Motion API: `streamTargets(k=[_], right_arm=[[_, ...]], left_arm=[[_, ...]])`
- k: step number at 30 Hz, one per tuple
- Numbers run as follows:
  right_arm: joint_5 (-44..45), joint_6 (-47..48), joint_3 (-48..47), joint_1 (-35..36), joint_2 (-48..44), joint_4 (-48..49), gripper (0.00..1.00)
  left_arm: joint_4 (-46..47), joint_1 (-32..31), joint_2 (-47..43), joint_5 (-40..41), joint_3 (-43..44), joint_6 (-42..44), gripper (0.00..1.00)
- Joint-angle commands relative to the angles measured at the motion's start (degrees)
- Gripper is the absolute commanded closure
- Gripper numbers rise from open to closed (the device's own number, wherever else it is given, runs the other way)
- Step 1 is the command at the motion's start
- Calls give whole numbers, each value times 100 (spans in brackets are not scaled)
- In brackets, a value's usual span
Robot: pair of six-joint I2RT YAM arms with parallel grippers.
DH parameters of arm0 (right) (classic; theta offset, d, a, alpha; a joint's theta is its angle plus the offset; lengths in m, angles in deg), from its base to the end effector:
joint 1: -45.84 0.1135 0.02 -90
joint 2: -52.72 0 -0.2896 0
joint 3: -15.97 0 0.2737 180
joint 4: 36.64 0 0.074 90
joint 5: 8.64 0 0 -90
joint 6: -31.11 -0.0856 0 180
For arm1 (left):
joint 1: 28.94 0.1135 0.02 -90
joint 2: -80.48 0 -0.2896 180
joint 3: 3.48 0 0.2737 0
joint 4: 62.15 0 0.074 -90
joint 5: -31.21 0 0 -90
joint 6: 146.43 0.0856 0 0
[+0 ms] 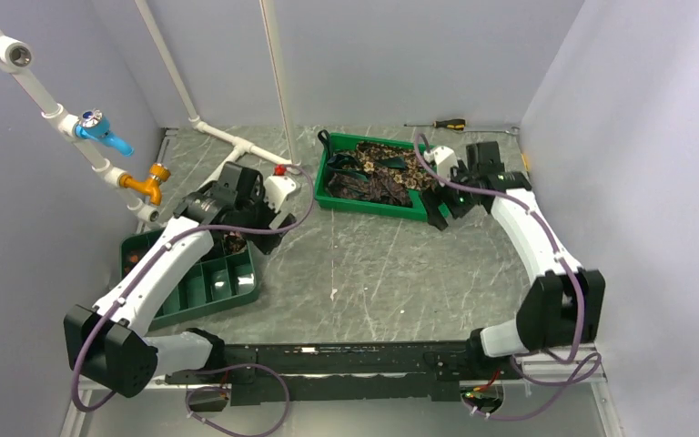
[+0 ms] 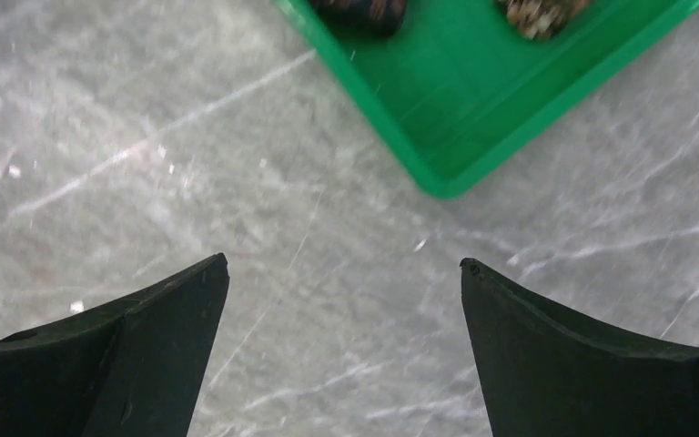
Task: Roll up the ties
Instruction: Pick up the tie from the bin.
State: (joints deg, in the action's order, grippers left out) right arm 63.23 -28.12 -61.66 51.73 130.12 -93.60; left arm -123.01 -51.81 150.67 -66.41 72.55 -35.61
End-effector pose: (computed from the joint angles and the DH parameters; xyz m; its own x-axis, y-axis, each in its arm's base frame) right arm 0.3113 0.0589 0.2673 -0.5778 -0.5484 -0.6045 -0.6552 0.7533 -0.0571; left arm 0.2584 -0.1213 0.2837 -0.5438 0.6117 -0.5745 0.6939 0.7128 0.1022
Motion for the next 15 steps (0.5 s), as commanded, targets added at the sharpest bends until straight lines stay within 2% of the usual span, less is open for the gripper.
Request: streamTargets(k=[1,9,15], right_arm=[[-2,-387,-1085,164,802,570,0],[112,-1290,-3082,741,3017,586,4],[243,-1490,-3508,1070,3952,648,4]], left_arm=[[576,103,-31,275,522,-391,1],[460,840,483,-195,1147,-667,1],[239,1171,909,-342,1503,-803,1]])
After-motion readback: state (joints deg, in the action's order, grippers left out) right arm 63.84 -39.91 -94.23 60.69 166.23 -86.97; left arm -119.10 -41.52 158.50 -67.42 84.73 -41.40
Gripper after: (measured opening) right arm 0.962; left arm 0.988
